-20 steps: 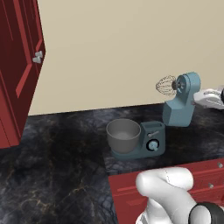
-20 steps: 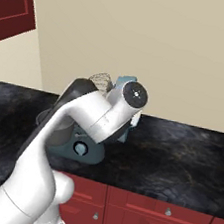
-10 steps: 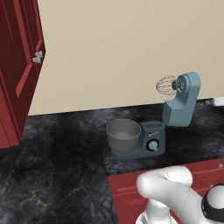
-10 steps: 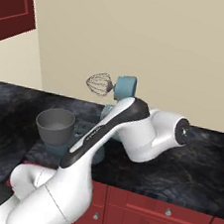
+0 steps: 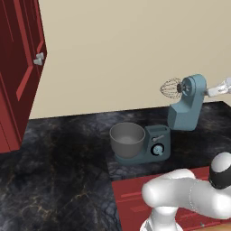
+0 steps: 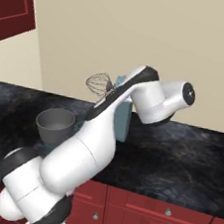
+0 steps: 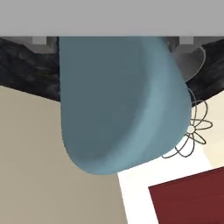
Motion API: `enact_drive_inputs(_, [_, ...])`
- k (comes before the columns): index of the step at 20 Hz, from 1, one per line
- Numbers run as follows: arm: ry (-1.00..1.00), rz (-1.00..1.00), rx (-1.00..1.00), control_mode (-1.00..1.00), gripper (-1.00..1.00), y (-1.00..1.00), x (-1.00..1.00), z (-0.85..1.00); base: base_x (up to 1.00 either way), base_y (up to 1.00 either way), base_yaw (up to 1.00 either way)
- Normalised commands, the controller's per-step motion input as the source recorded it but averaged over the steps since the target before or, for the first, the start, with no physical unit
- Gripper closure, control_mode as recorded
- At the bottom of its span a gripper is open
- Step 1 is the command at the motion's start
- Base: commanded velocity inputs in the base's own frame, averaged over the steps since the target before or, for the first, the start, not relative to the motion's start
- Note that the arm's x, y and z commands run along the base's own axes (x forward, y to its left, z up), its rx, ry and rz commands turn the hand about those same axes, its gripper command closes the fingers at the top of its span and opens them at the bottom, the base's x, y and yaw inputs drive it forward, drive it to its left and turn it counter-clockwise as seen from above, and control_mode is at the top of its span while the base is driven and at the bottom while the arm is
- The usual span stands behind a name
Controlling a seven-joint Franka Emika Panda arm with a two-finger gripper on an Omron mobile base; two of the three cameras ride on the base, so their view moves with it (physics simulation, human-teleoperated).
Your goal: Close the stand mixer head.
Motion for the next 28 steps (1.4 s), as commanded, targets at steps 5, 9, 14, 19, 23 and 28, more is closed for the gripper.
enact_drive_inputs(5, [-0.09,0.14,-0.24,-1.0,-1.0,0.52,0.89,-0.02,0.0,0.0,0.0])
enact_drive_inputs(9, [-0.16,0.25,-0.32,-1.0,-1.0,1.0,0.61,-0.34,0.0,0.0,0.0])
enact_drive_inputs(14, [-0.35,0.23,-0.23,-1.0,-1.0,1.0,0.31,-0.57,0.0,0.0,0.0])
enact_drive_inputs(19, [-0.43,0.1,-0.03,-1.0,-1.0,1.0,0.01,-0.87,0.0,0.0,0.0])
enact_drive_inputs(23, [-0.26,0.07,0.1,-1.0,-1.0,1.0,-0.08,-1.0,0.0,0.0,0.0])
enact_drive_inputs(28, [-0.1,0.21,-0.04,-1.0,-1.0,1.0,0.0,-0.95,0.0,0.0,0.0])
